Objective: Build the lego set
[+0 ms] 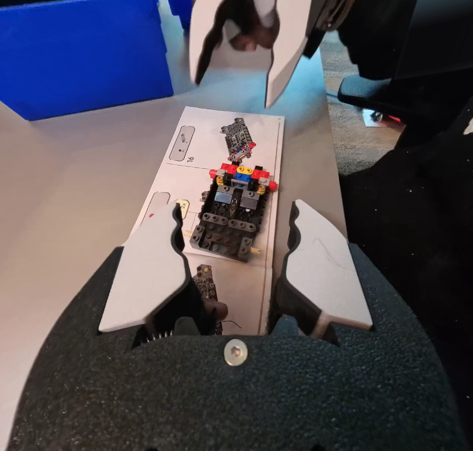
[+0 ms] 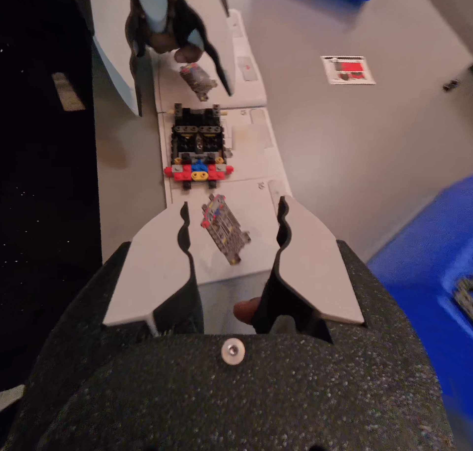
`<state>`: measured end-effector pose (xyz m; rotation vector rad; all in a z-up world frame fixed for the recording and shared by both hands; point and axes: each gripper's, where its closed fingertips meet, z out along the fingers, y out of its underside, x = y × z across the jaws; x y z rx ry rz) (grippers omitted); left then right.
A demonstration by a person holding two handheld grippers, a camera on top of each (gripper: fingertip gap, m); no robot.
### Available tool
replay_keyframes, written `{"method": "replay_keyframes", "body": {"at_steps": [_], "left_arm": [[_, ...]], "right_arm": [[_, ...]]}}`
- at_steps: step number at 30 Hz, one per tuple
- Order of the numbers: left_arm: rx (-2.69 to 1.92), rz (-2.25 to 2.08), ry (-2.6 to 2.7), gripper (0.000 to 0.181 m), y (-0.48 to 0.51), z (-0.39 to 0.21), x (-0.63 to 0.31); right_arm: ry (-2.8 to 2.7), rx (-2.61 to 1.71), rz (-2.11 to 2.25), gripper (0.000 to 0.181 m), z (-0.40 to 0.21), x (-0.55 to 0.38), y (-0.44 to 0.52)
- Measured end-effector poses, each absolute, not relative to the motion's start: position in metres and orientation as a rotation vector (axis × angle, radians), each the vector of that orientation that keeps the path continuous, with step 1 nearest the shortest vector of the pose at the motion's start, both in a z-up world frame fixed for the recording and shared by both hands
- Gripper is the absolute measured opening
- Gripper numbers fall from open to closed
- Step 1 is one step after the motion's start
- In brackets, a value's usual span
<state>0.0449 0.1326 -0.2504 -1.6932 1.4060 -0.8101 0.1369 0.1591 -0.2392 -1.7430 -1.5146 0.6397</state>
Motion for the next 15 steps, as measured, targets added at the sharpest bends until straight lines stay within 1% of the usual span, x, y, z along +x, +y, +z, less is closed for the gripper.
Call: {"method": "replay_keyframes", "body": {"at_steps": [1,2,4,5,7,10,15], "left_arm": [[-1.710,-0.819,1.392,0.077,0.134,-0.252,0.045],[-1.715,-0.825,1.383,0.073,0.136,-0.254,0.045],[-1.705,-0.834,1.378,0.067,0.136,-0.257,0.045],[-1.710,-0.829,1.376,0.066,0.137,-0.258,0.045],[-1.695,-0.838,1.391,0.067,0.135,-0.257,0.045],[-1.702,-0.823,1.398,0.069,0.135,-0.259,0.045],[-1.725,-0.813,1.384,0.068,0.137,-0.261,0.045]], "right_arm": [[-1.465,-1.764,0.631,0.060,-0.236,0.147,0.162],[-1.422,-1.785,0.625,0.048,-0.236,0.156,0.163],[-1.380,-1.813,0.632,0.030,-0.242,0.168,0.161],[-1.372,-1.822,0.642,0.025,-0.247,0.171,0.159],[-1.395,-1.861,0.686,0.025,-0.259,0.171,0.151],[-1.451,-1.936,0.696,0.032,-0.275,0.168,0.146],[-1.492,-2.008,0.664,0.029,-0.290,0.164,0.146]]}}
